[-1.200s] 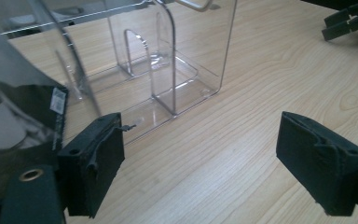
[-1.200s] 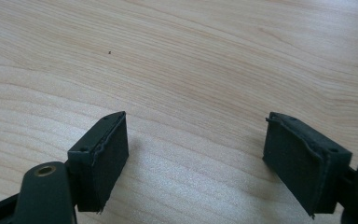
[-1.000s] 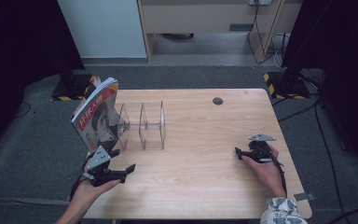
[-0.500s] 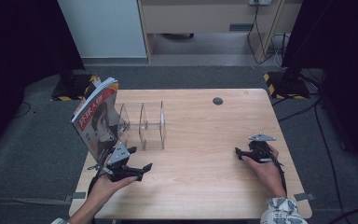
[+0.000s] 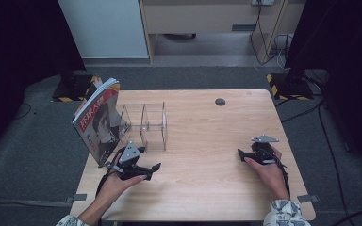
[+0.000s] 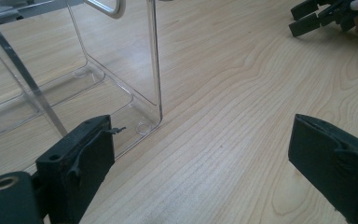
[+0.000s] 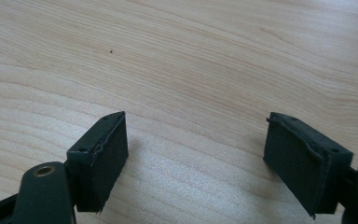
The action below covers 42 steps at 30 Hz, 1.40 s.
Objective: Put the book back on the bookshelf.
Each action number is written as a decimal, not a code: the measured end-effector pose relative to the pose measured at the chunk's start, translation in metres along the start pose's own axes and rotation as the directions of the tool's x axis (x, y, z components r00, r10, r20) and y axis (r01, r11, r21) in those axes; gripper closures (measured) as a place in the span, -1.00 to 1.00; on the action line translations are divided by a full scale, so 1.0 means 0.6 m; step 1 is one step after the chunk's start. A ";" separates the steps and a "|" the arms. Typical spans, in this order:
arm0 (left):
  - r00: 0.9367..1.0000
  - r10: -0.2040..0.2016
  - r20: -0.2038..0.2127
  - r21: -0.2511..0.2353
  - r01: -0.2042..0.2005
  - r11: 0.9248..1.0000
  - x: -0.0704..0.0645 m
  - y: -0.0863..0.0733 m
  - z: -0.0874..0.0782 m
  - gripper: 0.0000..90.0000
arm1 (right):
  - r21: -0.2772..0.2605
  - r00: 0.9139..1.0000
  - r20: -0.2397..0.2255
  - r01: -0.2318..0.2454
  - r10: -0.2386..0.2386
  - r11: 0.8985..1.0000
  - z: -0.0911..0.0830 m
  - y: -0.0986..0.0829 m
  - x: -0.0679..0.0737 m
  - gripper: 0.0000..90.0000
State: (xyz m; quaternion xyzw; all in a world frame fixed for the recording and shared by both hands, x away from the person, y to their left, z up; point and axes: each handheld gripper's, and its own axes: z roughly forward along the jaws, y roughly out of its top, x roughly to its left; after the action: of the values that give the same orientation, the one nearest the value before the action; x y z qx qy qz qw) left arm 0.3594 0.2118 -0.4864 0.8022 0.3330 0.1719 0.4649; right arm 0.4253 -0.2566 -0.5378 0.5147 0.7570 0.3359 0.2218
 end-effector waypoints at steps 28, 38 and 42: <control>0.998 0.040 0.049 0.103 -0.045 0.994 -0.030 -0.003 0.085 -0.89 | 0.001 1.000 -0.002 0.004 -0.004 1.000 0.000 0.000 0.000 -0.52; 0.999 0.033 0.039 0.140 -0.038 0.989 -0.029 -0.008 0.104 -0.92 | 0.001 1.000 -0.002 0.005 -0.005 1.000 0.000 0.000 0.000 -0.52; 0.999 0.028 0.030 0.157 -0.033 0.987 -0.026 -0.012 0.111 -0.91 | 0.000 1.000 -0.002 0.006 -0.006 1.000 0.000 0.000 0.000 -0.53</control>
State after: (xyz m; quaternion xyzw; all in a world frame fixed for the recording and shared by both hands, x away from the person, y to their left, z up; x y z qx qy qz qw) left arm 0.3841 0.1614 -0.5260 0.8437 0.3267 0.1409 0.4019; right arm 0.4252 -0.2567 -0.5379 0.5119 0.7590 0.3356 0.2220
